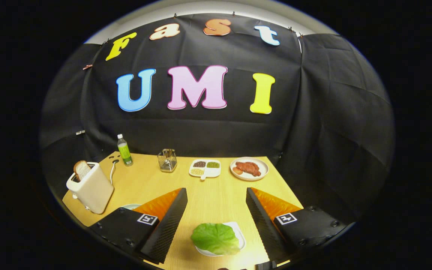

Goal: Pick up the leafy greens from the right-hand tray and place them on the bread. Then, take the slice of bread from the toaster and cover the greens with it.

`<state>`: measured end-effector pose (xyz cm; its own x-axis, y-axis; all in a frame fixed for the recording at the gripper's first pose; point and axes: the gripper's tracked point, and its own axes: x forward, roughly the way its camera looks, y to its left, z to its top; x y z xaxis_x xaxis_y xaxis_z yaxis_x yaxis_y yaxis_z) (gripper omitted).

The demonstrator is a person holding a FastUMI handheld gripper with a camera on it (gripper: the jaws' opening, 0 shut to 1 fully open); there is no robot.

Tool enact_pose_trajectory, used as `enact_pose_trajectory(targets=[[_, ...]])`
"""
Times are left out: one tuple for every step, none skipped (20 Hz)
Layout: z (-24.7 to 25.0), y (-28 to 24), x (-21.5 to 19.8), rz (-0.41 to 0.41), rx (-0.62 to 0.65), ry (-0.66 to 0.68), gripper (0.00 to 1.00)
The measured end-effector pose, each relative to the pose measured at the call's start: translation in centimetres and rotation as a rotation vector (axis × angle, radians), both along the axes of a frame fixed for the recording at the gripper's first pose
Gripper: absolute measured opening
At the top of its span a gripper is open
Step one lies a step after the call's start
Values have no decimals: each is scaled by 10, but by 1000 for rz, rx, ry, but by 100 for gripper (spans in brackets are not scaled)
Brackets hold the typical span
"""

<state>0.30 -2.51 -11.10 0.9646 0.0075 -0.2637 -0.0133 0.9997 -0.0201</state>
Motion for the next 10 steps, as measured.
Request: enact_pose_trajectory(targets=[[-11, -1, 1, 8, 0, 29, 98], [-23, -1, 2, 18, -6, 57, 98], [-36, -1, 2, 33, -14, 89, 98], [-50, -1, 3, 52, -19, 123, 98], [-64, 0, 3, 69, -22, 161, 98], [-76, 0, 3, 88, -31, 194, 98], [-88, 2, 2, 112, -45, 227, 98], [-101, 5, -1, 143, -57, 263, 98], [-113, 6, -3, 172, -70, 295, 98], [-125, 7, -4, 196, -85, 323, 98]])
